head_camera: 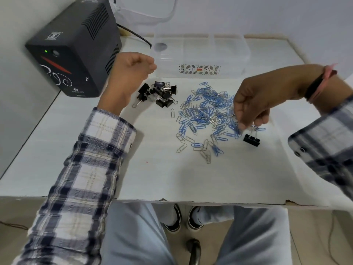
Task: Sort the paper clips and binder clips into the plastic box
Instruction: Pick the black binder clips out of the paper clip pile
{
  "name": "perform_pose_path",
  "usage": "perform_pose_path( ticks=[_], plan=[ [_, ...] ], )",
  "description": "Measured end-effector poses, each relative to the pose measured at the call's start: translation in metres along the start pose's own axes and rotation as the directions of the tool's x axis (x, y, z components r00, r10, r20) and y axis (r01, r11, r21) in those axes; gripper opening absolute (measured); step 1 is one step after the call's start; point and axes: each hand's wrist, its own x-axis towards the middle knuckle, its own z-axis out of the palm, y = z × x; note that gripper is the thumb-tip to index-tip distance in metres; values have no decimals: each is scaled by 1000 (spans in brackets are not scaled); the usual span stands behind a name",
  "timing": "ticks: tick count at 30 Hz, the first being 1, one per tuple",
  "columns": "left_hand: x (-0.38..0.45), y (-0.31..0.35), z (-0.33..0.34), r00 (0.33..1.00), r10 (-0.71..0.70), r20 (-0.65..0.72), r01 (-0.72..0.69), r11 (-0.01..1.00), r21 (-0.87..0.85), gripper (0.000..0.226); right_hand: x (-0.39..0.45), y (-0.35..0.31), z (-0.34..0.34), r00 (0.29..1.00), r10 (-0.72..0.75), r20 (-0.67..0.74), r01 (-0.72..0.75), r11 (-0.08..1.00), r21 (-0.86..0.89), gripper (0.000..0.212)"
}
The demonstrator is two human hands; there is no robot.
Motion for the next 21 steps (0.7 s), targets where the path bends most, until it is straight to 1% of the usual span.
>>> perform_pose_path(
  ticks=[1,3,4,6,9,12,15,17,19,21],
  plan=[
    [-1,1,2,999,30,24,-29,999,-40,24,0,0,3,1000,14,15,-14,1000,-21,19],
    [-7,3,9,986,80,145,-59,988,-141,24,-2,2,7,998,46,31,-44,997,-63,26],
    [-11,5,14,969,97,227,-56,982,-181,24,-2,2,9,997,64,31,-61,994,-88,28],
    [-19,7,26,919,123,373,-46,977,-207,22,-3,4,15,995,96,20,-92,986,-141,31],
    [-29,6,43,850,153,505,-58,978,-199,24,-1,7,25,994,105,-6,-104,977,-184,31],
    [-33,6,51,824,157,544,-37,974,-224,24,-4,8,27,997,71,-21,-74,975,-208,24],
    [-33,5,53,827,148,542,-15,970,-242,22,-11,6,20,999,-8,-40,1,986,-169,14],
    [-33,4,53,816,135,562,9,969,-246,22,-12,3,14,992,-93,-88,86,993,-79,9],
    [-35,2,54,780,126,613,18,975,-223,24,-10,-2,7,972,-164,-166,174,983,52,14],
    [-35,1,54,746,117,655,-2,985,-174,28,-9,-8,1,962,-186,-200,211,971,114,16]
  ],
)
